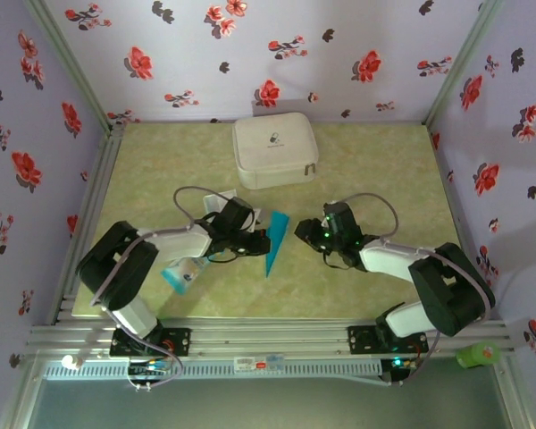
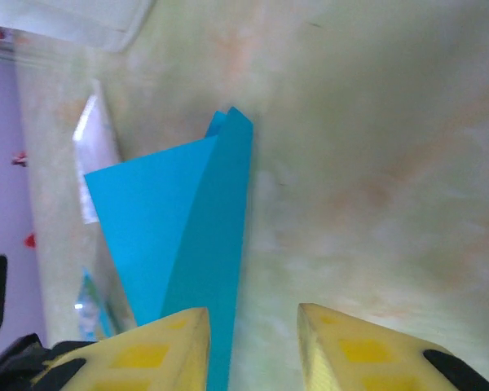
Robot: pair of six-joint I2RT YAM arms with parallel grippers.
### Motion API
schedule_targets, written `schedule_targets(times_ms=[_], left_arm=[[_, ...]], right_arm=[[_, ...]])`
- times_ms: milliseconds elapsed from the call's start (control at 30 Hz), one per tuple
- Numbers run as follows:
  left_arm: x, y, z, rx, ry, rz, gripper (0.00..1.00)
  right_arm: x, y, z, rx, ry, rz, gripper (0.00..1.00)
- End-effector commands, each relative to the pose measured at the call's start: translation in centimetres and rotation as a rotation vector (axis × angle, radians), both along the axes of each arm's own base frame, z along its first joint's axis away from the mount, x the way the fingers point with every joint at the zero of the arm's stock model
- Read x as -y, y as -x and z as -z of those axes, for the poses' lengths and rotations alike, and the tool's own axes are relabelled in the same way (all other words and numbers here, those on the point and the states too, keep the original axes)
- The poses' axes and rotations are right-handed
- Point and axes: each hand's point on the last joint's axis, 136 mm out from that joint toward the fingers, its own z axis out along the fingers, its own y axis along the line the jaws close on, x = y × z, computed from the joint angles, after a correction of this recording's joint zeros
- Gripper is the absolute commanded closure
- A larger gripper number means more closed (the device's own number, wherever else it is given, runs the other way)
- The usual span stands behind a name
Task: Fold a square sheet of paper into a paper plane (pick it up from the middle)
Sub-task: Turn over a paper plane at the center of the table.
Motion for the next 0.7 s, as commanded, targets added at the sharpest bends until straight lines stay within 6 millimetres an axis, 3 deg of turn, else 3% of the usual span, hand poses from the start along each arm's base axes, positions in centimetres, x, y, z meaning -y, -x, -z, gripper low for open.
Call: schedule_targets(times_ms=[0,167,467,667], left_arm=[[-2.6,-0.9,0.0,0.095,-0.169,-0.062,0.98],[-3.4,-1.0,-0.1,0.11,-0.236,-0.081,0.99],[-2.8,-0.7,-0.1,0.108,-0.24,-0.063,0.98],[-2.8,-0.5,0.4,0.095,-0.243,-0.057,0.97]], right_arm=[[-1.7,0.0,-2.2,-0.003,-0.039,-0.033,0.63],[-4.3,0.2,-2.7,-0.049,-0.068,-0.098,0.59],[-6.5,0.8,0.6,-0.174,-0.023,-0.143,0.56],[-7.2,1.1,2.3,-0.219,-0.017,-0.169,0.66]])
